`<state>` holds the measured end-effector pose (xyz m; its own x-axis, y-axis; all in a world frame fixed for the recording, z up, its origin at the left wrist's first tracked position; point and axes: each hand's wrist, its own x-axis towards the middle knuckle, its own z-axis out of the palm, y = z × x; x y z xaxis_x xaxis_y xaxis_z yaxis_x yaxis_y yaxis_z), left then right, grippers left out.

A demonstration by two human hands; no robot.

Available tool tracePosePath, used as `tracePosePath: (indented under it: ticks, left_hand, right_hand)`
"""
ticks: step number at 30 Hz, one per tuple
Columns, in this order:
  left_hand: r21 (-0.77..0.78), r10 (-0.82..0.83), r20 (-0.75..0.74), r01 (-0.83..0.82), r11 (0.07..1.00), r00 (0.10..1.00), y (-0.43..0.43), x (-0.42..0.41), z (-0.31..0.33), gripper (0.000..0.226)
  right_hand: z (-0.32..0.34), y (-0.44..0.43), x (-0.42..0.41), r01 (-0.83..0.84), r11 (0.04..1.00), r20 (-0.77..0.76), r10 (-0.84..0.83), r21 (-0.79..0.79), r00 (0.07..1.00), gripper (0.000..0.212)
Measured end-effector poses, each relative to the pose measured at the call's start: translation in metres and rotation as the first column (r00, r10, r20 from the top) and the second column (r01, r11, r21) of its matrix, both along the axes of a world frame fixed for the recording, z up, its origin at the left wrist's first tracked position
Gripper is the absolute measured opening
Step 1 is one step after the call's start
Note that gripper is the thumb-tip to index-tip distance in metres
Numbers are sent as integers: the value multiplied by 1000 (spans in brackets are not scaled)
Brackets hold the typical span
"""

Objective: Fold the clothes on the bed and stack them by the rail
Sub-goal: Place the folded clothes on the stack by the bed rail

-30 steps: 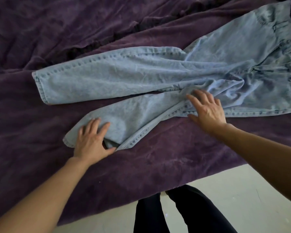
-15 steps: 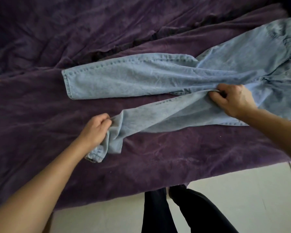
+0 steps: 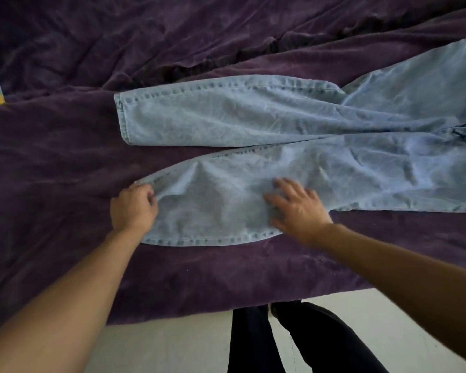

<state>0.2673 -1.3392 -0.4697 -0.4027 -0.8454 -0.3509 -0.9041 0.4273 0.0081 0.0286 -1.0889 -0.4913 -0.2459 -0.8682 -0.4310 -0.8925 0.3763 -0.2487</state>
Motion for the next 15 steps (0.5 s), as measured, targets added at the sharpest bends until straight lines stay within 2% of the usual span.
tracePosePath:
  ticks: [1,3,6,8,11,15]
  left_hand:
    - [-45,79,-60,-81,996,995,-7,1,-1,6]
    - [-112,143,-105,-154,982,984,-25,1,1,7]
    - [-235,97,-52,-107,966,994,-46,-6,8,16]
    - [-269,16,-50,-29,963,999,-44,-20,12,31]
    - [-227,-175,-142,140,964,974,-14,-65,21,32]
    - [-35,-391,-291,398,917,873,73,-148,29,16]
  right_hand:
    - [-7,2,14,-32,998,21,31,59,999,65]
    - [-16,4,36,-83,991,71,76,105,995,72]
    - [-13,0,45,-38,999,191,40,-17,981,61]
    - [-4,-2,30,94,985,228,-59,-146,972,48]
    - [11,7,-18,347,904,177,-309,-250,934,35]
    - [33,57,-112,645,689,120,-647,-332,753,28]
